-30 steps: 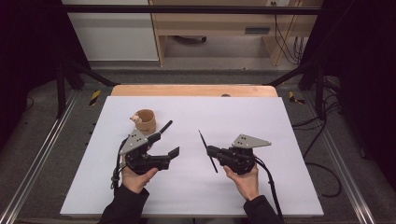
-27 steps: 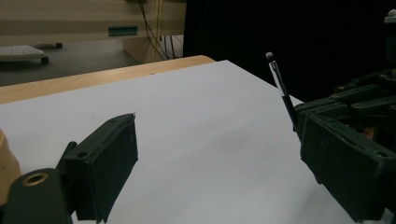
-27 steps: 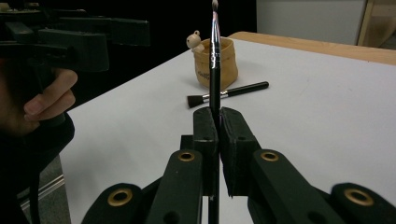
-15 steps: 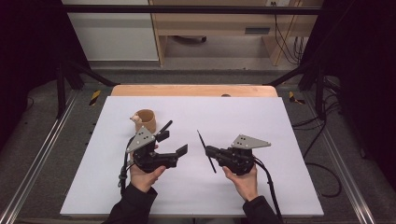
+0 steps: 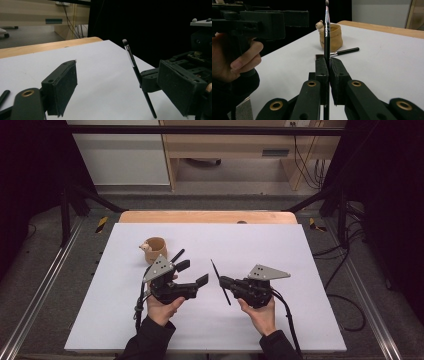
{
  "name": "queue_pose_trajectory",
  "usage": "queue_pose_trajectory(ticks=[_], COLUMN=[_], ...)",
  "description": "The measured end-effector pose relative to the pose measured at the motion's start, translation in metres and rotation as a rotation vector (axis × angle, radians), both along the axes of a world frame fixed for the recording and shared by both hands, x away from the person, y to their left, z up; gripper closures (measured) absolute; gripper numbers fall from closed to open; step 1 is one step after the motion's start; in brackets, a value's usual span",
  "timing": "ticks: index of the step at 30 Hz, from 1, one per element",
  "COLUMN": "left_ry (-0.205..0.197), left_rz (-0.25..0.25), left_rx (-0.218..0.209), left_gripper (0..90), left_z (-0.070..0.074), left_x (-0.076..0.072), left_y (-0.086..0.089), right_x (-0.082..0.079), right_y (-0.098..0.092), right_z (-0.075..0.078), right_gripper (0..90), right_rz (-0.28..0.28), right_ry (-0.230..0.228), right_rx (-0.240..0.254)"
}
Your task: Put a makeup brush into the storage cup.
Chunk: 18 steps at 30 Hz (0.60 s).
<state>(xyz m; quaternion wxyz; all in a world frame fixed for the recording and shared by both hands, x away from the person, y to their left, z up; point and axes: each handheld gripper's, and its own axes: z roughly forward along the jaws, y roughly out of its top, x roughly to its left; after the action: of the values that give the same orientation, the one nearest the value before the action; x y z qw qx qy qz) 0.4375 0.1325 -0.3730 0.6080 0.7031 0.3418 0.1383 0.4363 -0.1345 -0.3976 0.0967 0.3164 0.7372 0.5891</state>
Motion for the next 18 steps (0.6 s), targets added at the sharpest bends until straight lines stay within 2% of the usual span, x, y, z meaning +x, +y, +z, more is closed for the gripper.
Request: queue_pose_trajectory(ticks=[6,18], left_ry=[0.011,0.028], left_rz=[-0.012,-0.02], left_rx=[-0.025,-0.048], left_gripper=[17.9,25.6], left_z=[-0.002,-0.004], left_x=[0.0,0.001], left_y=[-0.007,-0.014], right_x=[-0.001,-0.002], right_y=[0.001,0.005], right_z=[0.0,-0.001], right_gripper=[85.8,85.8], right_rz=[0.002,0.015], right_ry=[-0.005,-0.008], right_rx=[0.0,0.001])
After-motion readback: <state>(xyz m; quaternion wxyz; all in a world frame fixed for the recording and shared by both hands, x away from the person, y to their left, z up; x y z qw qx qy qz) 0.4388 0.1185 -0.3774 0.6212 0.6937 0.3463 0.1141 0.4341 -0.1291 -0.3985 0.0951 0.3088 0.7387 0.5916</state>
